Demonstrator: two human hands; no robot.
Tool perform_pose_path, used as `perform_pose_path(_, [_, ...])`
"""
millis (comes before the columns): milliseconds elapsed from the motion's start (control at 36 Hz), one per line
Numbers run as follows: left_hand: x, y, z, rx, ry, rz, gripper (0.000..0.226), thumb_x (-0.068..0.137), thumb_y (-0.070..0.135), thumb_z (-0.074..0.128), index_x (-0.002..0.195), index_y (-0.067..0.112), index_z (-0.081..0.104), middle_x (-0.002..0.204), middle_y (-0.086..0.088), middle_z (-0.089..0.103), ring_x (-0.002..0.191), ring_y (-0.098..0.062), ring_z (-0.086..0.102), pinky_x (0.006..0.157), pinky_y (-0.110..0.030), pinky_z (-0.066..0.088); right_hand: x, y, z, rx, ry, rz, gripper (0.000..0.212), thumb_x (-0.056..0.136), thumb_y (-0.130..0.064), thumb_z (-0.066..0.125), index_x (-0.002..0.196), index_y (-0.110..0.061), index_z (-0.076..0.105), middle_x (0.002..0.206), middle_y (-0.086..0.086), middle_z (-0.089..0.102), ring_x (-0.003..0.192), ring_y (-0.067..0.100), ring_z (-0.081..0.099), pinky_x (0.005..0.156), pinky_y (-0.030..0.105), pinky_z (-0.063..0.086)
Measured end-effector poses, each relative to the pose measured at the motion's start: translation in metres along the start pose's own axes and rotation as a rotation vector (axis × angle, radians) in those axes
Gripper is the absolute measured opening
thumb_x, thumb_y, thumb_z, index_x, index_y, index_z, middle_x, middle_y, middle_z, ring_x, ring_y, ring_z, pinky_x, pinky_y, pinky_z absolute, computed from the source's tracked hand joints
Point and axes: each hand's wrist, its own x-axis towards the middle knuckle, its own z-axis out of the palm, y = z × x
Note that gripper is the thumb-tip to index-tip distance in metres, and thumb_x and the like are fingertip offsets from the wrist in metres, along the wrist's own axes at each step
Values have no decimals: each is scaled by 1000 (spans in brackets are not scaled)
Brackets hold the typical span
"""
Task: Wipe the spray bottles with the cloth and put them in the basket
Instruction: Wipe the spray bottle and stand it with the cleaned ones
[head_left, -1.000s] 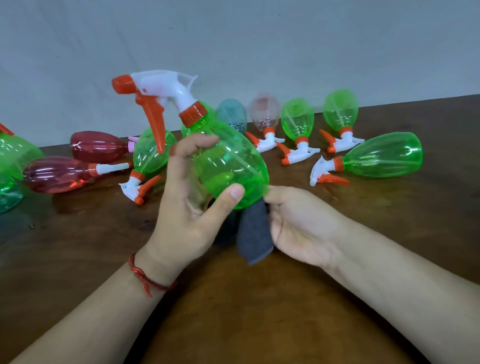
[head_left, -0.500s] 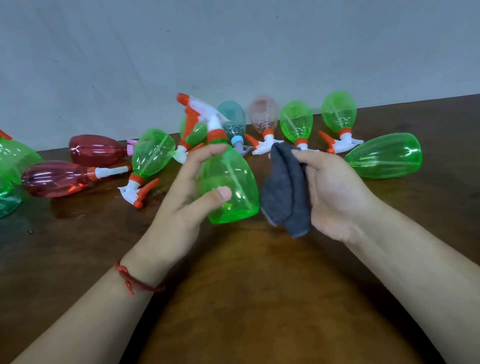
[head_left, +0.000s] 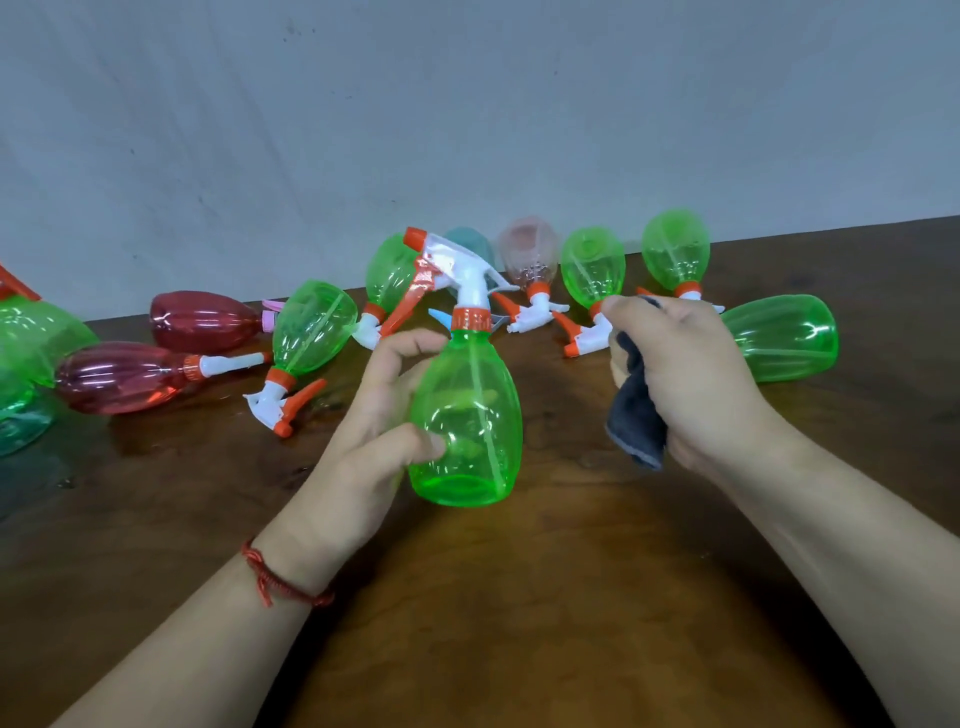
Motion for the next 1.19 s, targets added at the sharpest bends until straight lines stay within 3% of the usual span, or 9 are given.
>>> perform_pose_path(250, [-1,0,7,-2,-24,35,82,64,31,63,146,30,54,144,-2,64,135,-32,59,115,-69,42,5,10,5,-233,37,-51,63,104,-22,54,45,-23,33,47,-2,29,46,18,27,59,34,24])
perform_pose_path(333, [0,1,5,-32,-21,43,81,63,30,63,144,30,57,142,-5,65,133,-38,60,113,-73,42,8,13,1,-182,61,-54,65,107,-32,55,44,-26,39,48,-9,30,41,11,31,51,26,32])
perform_pose_path(444, [1,2,7,-81,-51,67,69,65,25,59,134,25,58,129,-9,67,113,-32,66,95,-52,53,13,15,-6,-146,-70,-89,43,103,-59,49,72,-35,66,77,-5,68,70,10,69,74,33,50])
perform_pose_path(528, [3,3,8,-124,-61,71,68,67,26,57,134,23,58,125,-12,68,109,-32,67,91,-48,54,16,16,-13,-122,-66,-132,38,107,-25,33,85,-32,62,72,-9,63,66,9,63,71,33,44])
perform_pose_path(611, [3,3,10,-131,-50,98,67,69,28,56,136,23,59,127,-12,69,111,-33,67,93,-48,56,9,7,-8,-169,25,-291,33,101,-24,44,111,-45,67,118,0,72,112,25,69,100,52,54])
perform_pose_path(694, [1,3,16,-116,-12,135,53,82,33,62,134,25,62,124,-7,72,108,-29,71,92,-43,58,4,6,-1,-93,70,-472,34,105,-11,58,135,-28,60,128,0,69,122,18,66,109,43,51])
perform_pose_path(806, [-3,7,27,-49,-4,158,55,83,36,82,133,26,62,124,-1,74,107,-21,74,91,-33,58,0,8,6,-203,80,-577,29,101,-9,67,125,-27,65,121,-5,72,117,18,70,102,49,55])
perform_pose_path(944, [-6,10,32,-23,-120,146,68,82,30,89,143,34,59,130,-4,72,114,-26,74,93,-31,58,0,10,2,-454,191,-746,27,96,-6,73,122,-15,75,117,-4,69,113,4,64,99,21,48])
perform_pose_path(1194, [-6,15,37,106,-71,220,58,83,18,88,136,24,68,127,3,75,119,-21,72,101,-28,54,-7,21,19,-545,-11,-847,34,92,2,75,122,-14,78,119,-1,68,114,20,63,97,37,52])
